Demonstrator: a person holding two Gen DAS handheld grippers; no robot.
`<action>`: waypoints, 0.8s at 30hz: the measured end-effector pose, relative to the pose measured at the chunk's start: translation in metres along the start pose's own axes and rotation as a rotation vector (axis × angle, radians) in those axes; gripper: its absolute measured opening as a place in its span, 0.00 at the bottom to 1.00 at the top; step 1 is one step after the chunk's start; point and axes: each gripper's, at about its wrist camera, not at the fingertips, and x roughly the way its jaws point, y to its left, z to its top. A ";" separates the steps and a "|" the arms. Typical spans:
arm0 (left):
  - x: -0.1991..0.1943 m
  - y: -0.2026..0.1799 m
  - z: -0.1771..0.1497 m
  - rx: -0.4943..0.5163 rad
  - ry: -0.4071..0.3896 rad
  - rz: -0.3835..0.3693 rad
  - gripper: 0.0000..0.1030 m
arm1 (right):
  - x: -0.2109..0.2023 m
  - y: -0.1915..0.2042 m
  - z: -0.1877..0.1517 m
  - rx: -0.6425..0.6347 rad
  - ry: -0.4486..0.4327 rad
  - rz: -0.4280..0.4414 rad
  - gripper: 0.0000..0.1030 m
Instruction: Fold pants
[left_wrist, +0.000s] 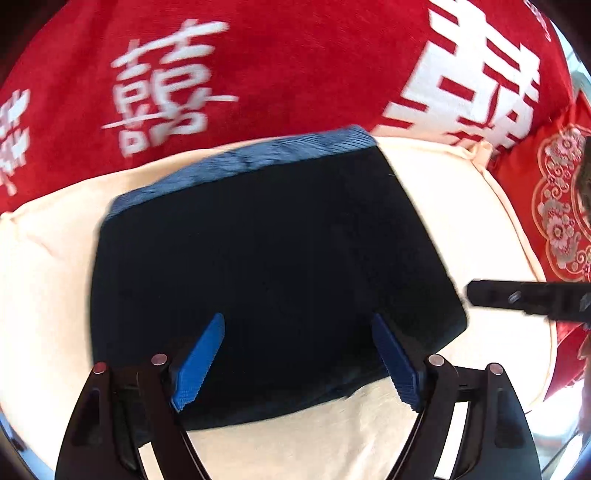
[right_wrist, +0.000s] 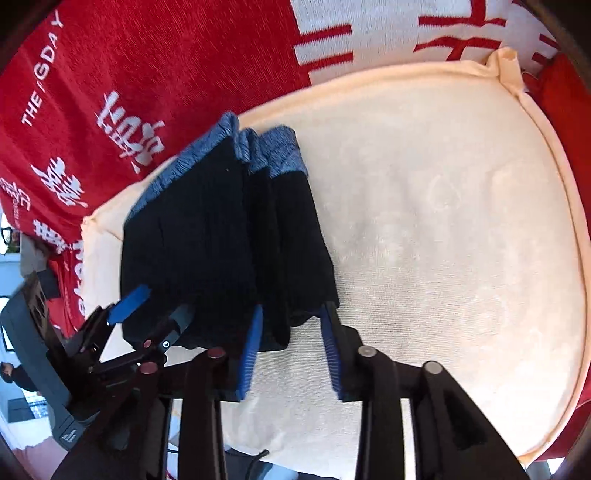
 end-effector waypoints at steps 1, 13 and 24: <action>-0.003 0.006 -0.001 -0.009 0.003 0.009 0.81 | -0.003 0.003 -0.001 0.004 -0.013 0.006 0.43; -0.023 0.102 -0.016 -0.159 0.090 0.123 0.99 | 0.020 0.086 -0.008 -0.142 -0.058 -0.053 0.67; -0.020 0.147 -0.033 -0.186 0.153 0.138 0.99 | 0.061 0.089 -0.018 -0.160 -0.005 -0.244 0.75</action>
